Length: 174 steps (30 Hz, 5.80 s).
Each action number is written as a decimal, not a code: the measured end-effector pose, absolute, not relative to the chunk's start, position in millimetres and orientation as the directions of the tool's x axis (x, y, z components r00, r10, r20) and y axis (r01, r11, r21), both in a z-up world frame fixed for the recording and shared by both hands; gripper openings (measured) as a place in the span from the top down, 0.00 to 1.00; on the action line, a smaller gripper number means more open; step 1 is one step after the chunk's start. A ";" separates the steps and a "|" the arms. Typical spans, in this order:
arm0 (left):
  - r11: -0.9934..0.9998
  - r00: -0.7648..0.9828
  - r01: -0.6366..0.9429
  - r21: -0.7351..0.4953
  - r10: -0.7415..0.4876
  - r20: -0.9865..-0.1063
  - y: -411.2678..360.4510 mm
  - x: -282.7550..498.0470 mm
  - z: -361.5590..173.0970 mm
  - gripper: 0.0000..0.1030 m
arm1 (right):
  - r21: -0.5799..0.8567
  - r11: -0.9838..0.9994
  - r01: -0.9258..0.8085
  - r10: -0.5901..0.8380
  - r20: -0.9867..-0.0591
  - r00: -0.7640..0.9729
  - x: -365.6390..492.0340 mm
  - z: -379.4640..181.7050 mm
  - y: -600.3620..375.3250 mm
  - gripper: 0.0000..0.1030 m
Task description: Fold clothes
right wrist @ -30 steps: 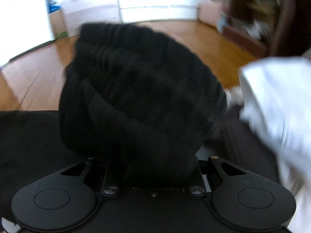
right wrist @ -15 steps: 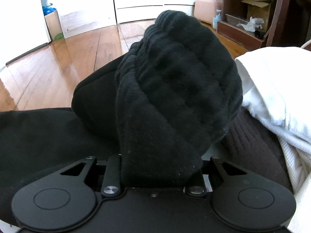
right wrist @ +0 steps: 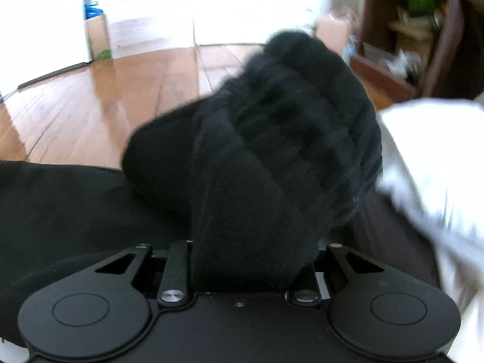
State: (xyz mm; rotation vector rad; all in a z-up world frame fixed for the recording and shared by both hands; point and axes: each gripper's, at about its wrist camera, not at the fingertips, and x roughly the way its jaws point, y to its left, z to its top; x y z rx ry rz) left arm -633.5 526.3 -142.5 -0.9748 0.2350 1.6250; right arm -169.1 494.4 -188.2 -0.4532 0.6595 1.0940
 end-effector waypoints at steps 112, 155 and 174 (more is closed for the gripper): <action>-0.549 -0.298 -0.836 0.001 0.453 -0.840 373.9 -722.9 -102.5 0.64 | 0.227 -0.309 -0.924 0.457 -0.816 -0.353 -333.9 -231.4 489.3 0.38; -0.105 -0.124 -0.992 0.072 0.660 -0.741 630.9 -810.3 -226.2 0.94 | 0.210 -0.319 -0.924 0.432 -0.836 -0.339 -313.3 -217.3 504.7 0.36; -0.273 -0.523 -0.852 0.447 0.492 -0.696 540.3 -837.9 -264.6 0.36 | 0.157 -0.430 -0.889 0.347 -0.880 -0.323 -350.1 -232.9 497.0 0.27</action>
